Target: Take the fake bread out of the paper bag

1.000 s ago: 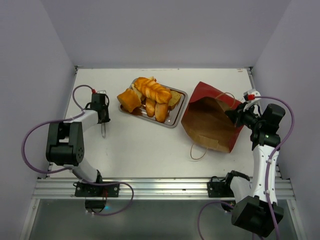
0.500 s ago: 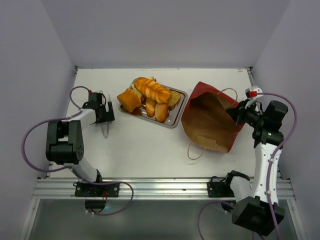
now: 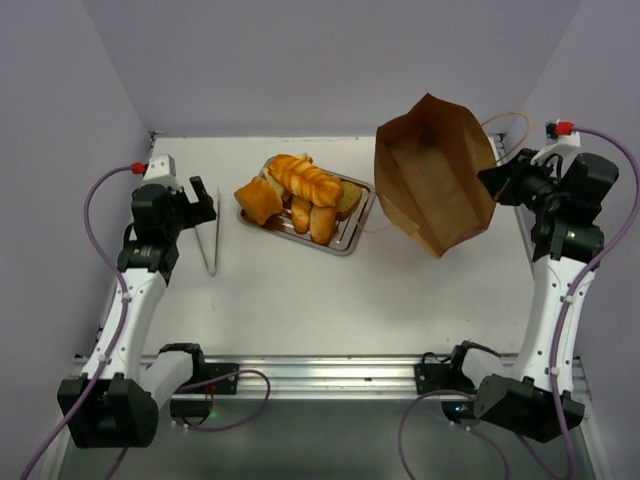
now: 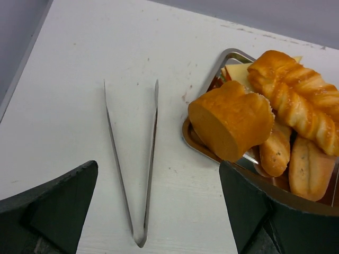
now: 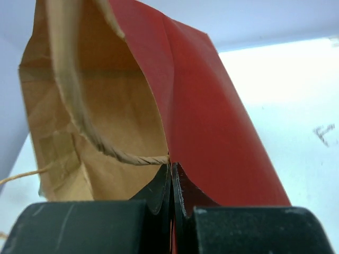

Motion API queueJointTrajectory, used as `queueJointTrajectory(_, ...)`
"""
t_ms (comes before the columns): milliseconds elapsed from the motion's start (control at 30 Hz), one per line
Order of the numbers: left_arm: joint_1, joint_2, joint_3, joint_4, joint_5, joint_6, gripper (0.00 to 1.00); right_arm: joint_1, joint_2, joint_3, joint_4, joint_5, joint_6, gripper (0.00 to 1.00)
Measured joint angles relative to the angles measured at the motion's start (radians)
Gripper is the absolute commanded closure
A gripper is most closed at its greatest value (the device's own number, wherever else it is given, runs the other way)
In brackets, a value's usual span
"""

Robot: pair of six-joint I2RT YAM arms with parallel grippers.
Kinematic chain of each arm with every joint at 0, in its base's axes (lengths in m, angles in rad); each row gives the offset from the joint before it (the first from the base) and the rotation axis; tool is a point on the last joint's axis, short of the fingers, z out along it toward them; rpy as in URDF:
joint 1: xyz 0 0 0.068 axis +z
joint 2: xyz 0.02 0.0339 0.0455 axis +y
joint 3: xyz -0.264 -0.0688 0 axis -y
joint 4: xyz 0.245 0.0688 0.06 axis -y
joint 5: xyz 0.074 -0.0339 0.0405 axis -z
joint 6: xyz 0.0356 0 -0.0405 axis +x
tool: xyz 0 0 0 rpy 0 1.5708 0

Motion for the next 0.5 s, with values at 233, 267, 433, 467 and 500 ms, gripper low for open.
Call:
queueJointTrajectory(233, 0.000, -0.108, -0.137, 0.015, 0.057, -0.007, 0.00, 0.000, 0.115, -0.058, 0.025, 0.120, 0.245, 1.00)
queueJointTrajectory(267, 0.000, -0.108, -0.145, 0.014, 0.063, -0.007, 0.00, -0.001, 0.146, -0.088, 0.035, 0.125, 0.264, 1.00)
queueJointTrajectory(433, 0.000, -0.109, -0.149, 0.019, 0.084, -0.007, 0.00, -0.015, 0.256, -0.190, 0.043, 0.147, 0.312, 0.79)
queueJointTrajectory(467, 0.000, -0.110, -0.149, 0.019, 0.089, -0.007, 0.00, -0.019, 0.252, -0.196, 0.043, 0.153, 0.311, 0.73)
queueJointTrajectory(500, 0.000, -0.110, -0.149, 0.019, 0.093, -0.007, 0.00, -0.020, 0.244, -0.197, 0.043, 0.163, 0.309, 0.68)
